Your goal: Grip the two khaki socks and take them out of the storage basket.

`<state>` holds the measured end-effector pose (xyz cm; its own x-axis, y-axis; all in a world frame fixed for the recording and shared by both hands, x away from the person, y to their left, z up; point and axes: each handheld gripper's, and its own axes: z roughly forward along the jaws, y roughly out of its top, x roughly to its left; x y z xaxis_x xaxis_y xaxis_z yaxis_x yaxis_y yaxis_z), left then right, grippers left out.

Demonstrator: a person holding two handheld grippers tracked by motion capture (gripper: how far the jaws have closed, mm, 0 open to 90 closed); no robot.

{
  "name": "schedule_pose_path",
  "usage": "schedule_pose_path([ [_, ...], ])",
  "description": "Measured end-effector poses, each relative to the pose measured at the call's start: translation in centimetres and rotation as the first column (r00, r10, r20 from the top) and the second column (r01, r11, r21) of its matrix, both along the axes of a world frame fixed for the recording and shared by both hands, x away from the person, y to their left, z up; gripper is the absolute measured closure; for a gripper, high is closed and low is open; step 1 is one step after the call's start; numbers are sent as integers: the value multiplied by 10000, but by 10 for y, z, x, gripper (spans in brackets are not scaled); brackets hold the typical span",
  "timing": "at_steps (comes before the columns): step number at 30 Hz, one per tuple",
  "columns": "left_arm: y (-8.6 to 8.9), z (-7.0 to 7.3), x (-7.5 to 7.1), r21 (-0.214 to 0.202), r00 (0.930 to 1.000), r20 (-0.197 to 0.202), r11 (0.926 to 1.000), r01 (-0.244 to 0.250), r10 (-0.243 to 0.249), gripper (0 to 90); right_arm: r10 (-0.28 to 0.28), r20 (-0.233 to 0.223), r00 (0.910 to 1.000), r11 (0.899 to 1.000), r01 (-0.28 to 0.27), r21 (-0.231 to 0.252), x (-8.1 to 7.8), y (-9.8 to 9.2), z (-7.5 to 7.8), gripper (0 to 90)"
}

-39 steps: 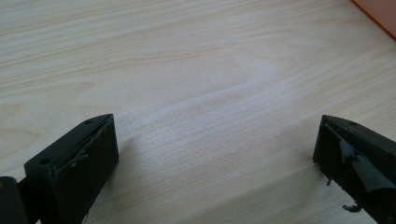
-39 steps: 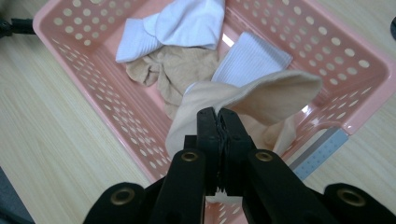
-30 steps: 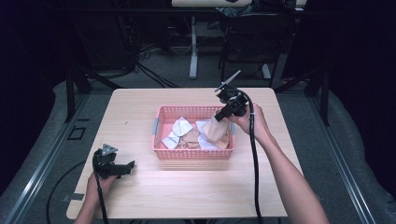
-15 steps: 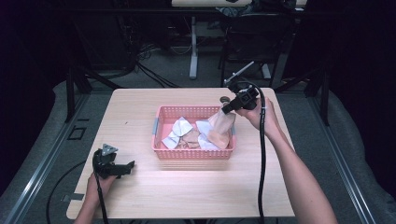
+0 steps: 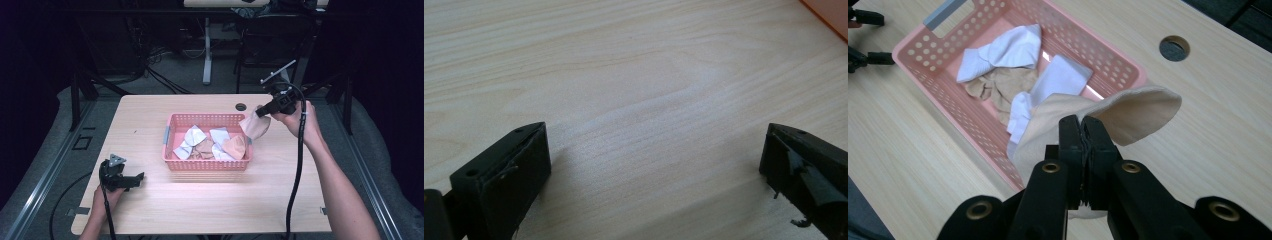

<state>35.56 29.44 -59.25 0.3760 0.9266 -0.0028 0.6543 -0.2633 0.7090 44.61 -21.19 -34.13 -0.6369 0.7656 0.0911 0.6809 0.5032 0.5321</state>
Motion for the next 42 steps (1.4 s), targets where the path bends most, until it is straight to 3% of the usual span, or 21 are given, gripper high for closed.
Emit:
schedule_pose_path([
  [9, 0, 0, 0, 1, 10000, 12, 10000, 8, -8, 0, -757, 88, 9971, 9971, 757, -6, -6, -40, 3, 883],
  [17, 0, 0, 0, 3, 10000, 3, 10000, 1, -1, 0, -1472, -98, 9891, 9891, 1473, 55, -8, -74, -10, 883],
  [25, 0, 0, 0, 4, 10000, 4, 10000, 1, -1, 0, -2108, -654, 9753, 9764, 2069, -618, -3, -91, -42, 883],
  [39, 0, 0, 0, 1, 10000, 0, 10000, 3, -3, 0, -2424, -1913, 9511, 9661, 2187, -1372, 8, -92, -107, 880],
  [42, 0, 0, 0, -1, 10000, 4, 10000, -1, 1, 0, -2467, -2020, 9478, 9605, 2114, -1809, 9, -91, -118, 878],
])
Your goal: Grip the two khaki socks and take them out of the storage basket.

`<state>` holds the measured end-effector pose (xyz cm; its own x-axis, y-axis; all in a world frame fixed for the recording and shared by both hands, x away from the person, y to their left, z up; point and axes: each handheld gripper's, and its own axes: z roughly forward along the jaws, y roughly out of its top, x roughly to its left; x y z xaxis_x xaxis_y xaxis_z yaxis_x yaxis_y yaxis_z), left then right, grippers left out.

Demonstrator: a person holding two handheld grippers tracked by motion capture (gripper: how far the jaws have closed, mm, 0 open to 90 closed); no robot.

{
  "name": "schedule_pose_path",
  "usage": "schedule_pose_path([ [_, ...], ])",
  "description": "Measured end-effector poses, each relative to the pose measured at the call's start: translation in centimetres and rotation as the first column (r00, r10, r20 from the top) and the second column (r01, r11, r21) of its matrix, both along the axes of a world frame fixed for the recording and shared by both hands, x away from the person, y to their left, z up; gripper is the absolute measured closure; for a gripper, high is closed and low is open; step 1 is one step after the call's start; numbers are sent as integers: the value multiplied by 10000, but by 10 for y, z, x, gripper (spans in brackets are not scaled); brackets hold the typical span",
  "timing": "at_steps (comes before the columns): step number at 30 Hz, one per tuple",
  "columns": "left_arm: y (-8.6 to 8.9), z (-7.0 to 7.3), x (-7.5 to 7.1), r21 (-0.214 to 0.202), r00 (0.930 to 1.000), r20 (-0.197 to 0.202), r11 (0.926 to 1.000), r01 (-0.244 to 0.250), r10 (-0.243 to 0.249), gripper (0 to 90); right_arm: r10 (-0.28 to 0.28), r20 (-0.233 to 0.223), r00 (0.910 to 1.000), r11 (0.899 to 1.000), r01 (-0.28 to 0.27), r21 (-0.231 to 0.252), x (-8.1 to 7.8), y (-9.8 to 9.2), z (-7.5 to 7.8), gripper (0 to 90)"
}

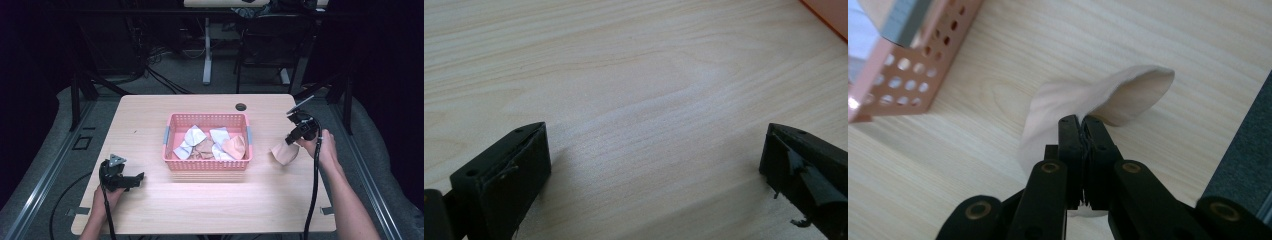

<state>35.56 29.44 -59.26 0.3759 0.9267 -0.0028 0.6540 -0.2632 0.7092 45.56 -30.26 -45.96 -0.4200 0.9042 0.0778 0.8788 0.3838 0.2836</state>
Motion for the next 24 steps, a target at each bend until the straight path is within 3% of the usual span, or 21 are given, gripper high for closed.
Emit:
schedule_pose_path([
  [12, 0, 0, 0, -1, 10000, -2, 10000, 1, -1, 0, -193, -608, 9980, 9998, 191, -36, 2, 0, -28, 859],
  [16, 0, 0, 0, 1, 10000, -3, 10000, 4, -4, 0, -200, -509, 9985, 9998, 200, 0, 0, 1, -31, 827],
  [20, 0, 0, 0, 2, 10000, -3, 10000, 4, -4, 0, -24, -544, 9985, 10000, 26, 25, -1, 1, -31, 701],
  [24, 0, 0, 0, 3, 10000, -5, 10000, 5, -5, 0, -72, -170, 9998, 9995, 78, 304, -4, 0, -24, 522],
])
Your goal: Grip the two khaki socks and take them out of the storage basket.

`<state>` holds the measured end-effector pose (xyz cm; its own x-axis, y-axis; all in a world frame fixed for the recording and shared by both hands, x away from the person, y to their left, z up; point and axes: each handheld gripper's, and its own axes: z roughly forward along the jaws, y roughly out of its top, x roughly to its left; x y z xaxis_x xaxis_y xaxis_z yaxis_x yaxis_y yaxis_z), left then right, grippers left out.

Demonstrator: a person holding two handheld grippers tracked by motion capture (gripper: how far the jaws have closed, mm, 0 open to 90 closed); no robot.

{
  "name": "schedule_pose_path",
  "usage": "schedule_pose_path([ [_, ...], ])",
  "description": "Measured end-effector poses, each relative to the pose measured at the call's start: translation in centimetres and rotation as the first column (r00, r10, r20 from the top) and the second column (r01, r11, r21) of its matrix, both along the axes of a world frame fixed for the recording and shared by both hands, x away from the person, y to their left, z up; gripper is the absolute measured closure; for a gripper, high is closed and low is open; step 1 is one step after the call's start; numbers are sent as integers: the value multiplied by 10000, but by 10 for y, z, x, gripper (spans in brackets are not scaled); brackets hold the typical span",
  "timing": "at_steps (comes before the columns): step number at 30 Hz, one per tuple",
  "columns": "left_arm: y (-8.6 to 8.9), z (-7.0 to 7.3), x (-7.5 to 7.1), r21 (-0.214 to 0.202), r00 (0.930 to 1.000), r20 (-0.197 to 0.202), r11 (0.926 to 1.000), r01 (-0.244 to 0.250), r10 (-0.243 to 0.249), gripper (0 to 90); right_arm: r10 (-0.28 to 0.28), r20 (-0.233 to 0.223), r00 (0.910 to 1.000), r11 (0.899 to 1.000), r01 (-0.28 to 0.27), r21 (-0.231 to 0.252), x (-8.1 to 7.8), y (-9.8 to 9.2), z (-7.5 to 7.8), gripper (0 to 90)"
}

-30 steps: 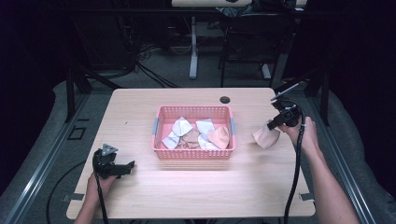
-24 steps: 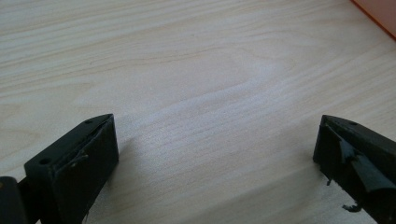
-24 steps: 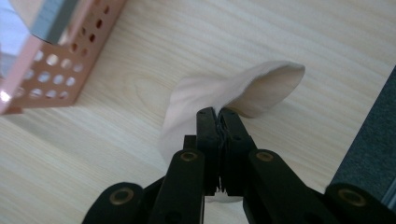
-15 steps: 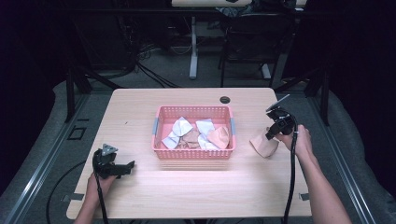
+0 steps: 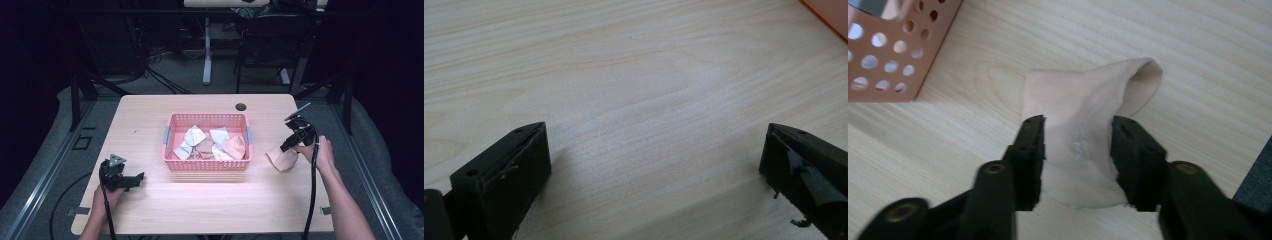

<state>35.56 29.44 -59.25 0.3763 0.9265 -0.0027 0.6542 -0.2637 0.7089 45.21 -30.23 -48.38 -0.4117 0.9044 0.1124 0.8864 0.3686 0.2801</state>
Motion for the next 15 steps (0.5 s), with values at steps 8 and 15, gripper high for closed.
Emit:
schedule_pose_path([
  [8, 0, 0, 0, 0, 10000, 3, 10000, 0, 0, 0, 498, 428, 9978, 9984, -509, 260, -3, 7, 28, 193],
  [15, 0, 0, 0, 0, 10000, 1, 10000, 3, -3, 0, 1212, 1476, 9816, 9908, -1285, 412, -9, 35, 63, 142],
])
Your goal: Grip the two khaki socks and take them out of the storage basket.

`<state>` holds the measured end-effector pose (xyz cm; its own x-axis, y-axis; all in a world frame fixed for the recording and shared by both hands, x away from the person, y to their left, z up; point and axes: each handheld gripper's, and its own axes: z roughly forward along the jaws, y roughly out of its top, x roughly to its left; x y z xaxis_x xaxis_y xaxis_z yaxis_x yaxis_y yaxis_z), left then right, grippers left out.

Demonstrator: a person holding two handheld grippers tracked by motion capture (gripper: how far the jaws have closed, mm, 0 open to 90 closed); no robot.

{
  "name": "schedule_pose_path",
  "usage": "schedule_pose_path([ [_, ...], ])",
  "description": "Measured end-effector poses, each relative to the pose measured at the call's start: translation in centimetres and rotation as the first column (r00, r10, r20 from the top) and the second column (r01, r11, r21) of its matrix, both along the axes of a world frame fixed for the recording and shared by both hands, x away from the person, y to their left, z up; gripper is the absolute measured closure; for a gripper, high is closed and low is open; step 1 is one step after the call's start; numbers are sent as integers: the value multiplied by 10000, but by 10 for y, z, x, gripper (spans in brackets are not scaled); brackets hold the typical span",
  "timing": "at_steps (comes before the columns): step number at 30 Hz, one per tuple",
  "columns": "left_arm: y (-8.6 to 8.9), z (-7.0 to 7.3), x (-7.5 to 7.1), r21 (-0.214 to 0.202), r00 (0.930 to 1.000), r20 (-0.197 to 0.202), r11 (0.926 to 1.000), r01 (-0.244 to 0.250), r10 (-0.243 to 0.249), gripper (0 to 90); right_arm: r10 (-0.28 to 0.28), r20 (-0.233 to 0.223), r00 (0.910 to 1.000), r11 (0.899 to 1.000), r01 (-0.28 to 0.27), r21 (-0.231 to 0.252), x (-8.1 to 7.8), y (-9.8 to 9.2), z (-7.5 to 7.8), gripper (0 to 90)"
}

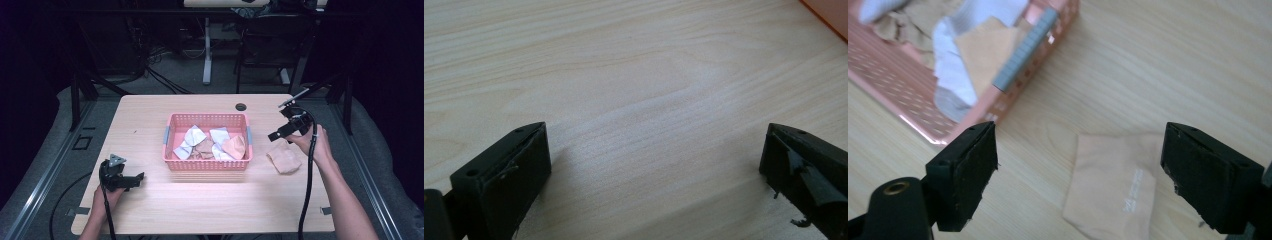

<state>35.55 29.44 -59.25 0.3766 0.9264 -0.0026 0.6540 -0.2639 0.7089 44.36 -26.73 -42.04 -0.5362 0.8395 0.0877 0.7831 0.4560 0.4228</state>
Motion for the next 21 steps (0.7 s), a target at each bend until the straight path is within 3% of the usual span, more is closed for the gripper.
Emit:
schedule_pose_path([
  [8, 0, 0, 0, -3, 10000, 2, 10000, -4, 4, 0, 987, 361, 9945, 9951, -984, -81, 5, 49, 23, 85],
  [16, 0, 0, 0, -2, 10000, 1, 10000, -2, 2, 0, 1942, 278, 9806, 9810, -1941, -57, 13, 101, 19, 95],
  [21, 0, 0, 0, -1, 10000, -1, 10000, 0, 0, 0, 2227, 182, 9747, 9748, -2228, 39, 19, 126, 10, 90],
])
